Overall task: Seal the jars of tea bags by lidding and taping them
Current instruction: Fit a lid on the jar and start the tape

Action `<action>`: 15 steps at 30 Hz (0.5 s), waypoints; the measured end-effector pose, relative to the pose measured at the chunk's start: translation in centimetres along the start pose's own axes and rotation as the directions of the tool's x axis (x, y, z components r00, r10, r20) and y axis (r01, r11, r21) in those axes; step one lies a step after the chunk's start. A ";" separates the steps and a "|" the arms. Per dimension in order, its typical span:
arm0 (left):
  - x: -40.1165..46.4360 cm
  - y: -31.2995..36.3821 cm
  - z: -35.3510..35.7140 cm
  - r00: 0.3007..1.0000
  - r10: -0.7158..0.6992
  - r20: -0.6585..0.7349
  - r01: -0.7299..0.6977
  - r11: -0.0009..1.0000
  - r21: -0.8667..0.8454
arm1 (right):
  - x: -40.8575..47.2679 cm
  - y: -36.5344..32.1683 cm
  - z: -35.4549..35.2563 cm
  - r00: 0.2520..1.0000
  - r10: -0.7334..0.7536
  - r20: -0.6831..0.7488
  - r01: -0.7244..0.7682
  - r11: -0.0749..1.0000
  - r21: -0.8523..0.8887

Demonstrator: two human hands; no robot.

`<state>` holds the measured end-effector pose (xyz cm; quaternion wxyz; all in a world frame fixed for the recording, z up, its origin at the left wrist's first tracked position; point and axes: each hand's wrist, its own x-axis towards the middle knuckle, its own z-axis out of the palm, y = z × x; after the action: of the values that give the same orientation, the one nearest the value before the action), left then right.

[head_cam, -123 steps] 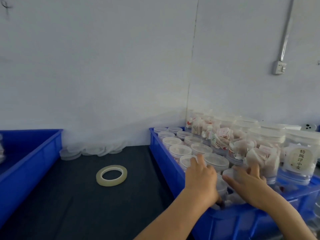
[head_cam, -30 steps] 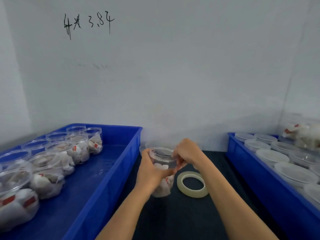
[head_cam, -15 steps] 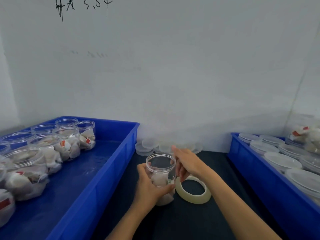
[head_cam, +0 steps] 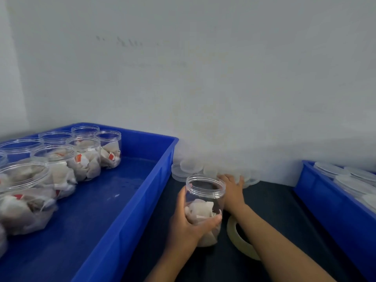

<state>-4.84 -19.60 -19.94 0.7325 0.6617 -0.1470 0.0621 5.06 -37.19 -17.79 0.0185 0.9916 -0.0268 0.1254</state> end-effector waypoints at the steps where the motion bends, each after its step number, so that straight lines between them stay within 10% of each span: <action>1: 0.1 -0.1 0.1 1.000 0.005 0.004 -0.005 1.000 0.007 | 0.0 -0.1 0.0 0.999 -0.008 -0.035 0.007 0.999 -0.042; 9: 0.2 0.1 0.0 1.000 0.001 0.028 -0.001 1.000 0.010 | -1.2 0.2 -2.1 0.945 -0.108 -0.308 0.121 0.992 0.024; 12: 0.0 0.4 -0.2 0.998 0.009 0.055 -0.011 0.999 0.035 | -2.3 0.0 -4.4 0.894 0.029 -0.446 0.163 0.908 0.386; 15: -0.5 0.9 -0.3 0.997 0.035 0.072 -0.038 0.998 0.042 | -4.4 0.1 -7.2 0.897 0.271 -0.349 0.121 0.608 0.784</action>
<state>-5.53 -19.18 -19.29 0.7110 0.6765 -0.1836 0.0550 -0.98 -36.81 -11.88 -0.4201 0.8403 -0.0068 0.3426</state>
